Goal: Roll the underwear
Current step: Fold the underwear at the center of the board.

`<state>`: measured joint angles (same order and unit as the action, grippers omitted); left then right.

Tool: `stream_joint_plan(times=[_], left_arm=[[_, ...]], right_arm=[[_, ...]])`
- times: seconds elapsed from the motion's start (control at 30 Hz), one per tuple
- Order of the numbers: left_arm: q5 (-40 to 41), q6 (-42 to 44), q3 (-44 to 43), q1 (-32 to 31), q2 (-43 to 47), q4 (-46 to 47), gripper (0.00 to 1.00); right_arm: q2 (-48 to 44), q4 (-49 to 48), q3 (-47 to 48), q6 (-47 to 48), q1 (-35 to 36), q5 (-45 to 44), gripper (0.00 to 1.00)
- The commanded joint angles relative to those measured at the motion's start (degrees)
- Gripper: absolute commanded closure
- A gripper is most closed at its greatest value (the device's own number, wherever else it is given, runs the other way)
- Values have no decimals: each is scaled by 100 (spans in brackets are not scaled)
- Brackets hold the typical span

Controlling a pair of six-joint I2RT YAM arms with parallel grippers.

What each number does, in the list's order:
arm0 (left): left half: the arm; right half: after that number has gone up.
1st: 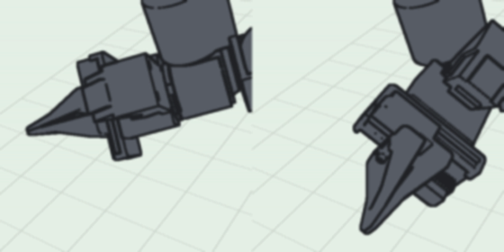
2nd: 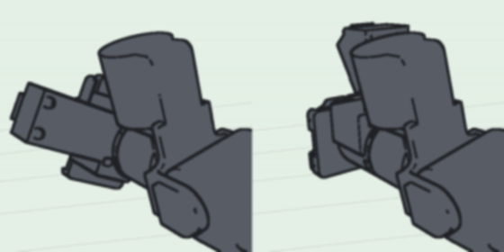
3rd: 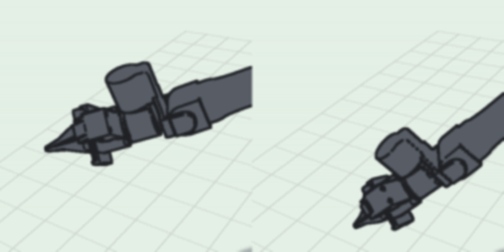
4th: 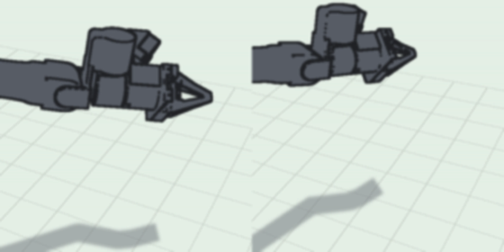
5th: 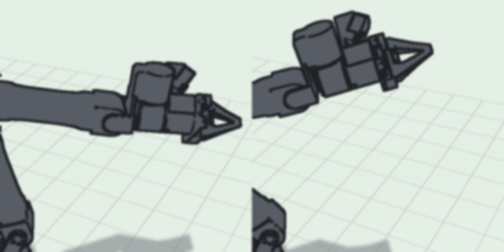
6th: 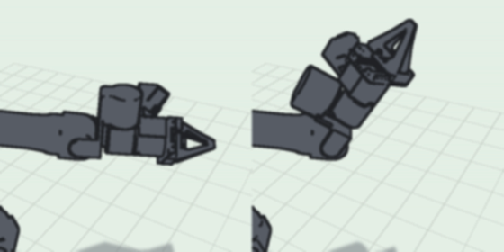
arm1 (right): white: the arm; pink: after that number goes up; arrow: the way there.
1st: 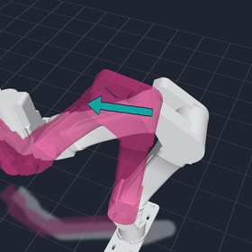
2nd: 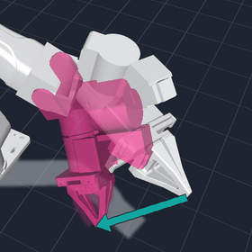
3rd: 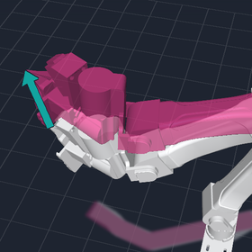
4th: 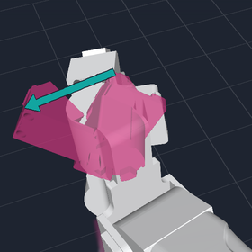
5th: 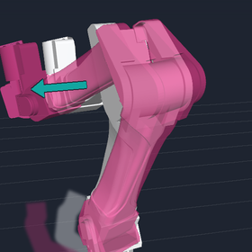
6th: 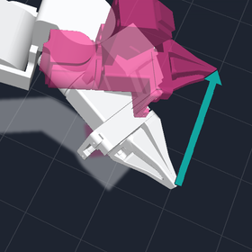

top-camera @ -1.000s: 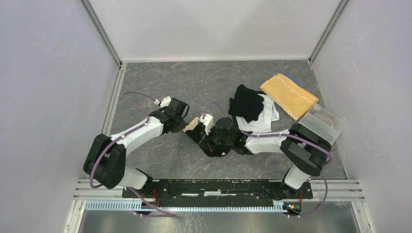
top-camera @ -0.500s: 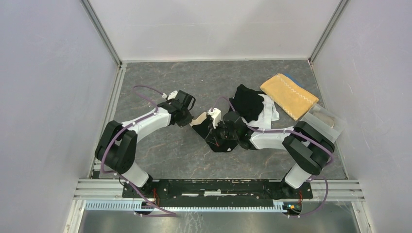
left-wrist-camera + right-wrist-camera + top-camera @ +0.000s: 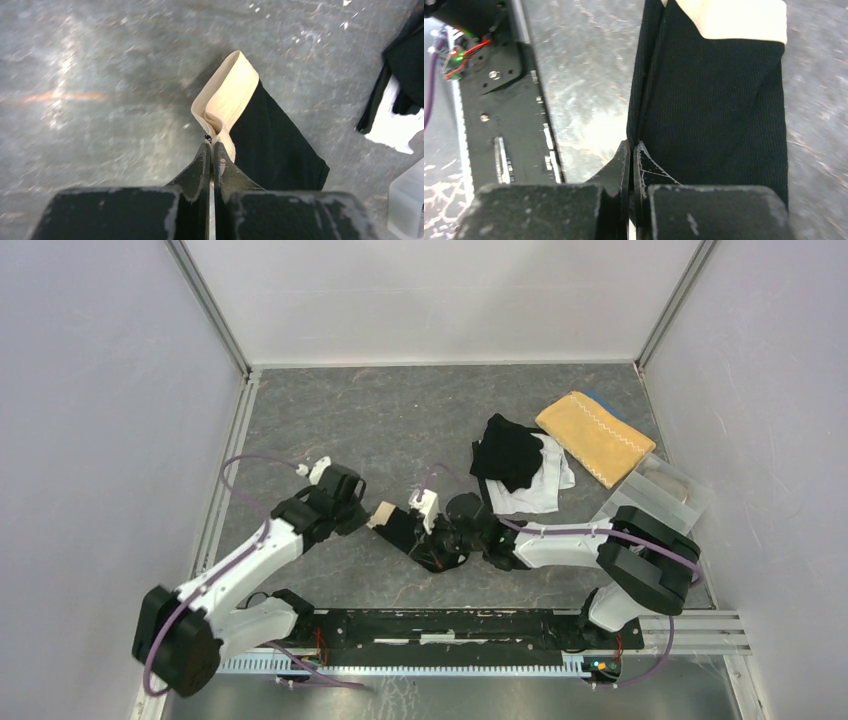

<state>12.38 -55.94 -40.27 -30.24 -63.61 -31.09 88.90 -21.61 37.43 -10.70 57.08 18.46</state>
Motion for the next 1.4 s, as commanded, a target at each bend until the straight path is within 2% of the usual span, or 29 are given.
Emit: stream_joint_plan(times=[0.0,0.13,0.27,0.47,0.63,0.87,1.17,1.37], left_arm=[[743,-293,305,66,1039,-855,98],[915,-387,232,64,1641,-1657,98],[949,-342,131,70,1808,-1863,98],[891,399,-292,71,762,-1604,98],[999,519,-702,71,-282,-1529,98],[780,675,-1058,71,-1253,-1225,98],[724,957,-2004,70,-2163,-1230,98],[692,1110,-2410,71,-2559,-1226,98]], right_arm=[[32,294,162,-217,651,-182,100],[207,172,388,-412,1128,-116,100],[258,42,426,-560,1186,-72,100],[426,19,455,-628,1031,54,100],[479,-298,264,-811,744,334,100],[555,-538,68,-894,328,630,100],[605,-749,-125,-903,-165,758,100],[511,-844,-397,-914,-384,510,100]])
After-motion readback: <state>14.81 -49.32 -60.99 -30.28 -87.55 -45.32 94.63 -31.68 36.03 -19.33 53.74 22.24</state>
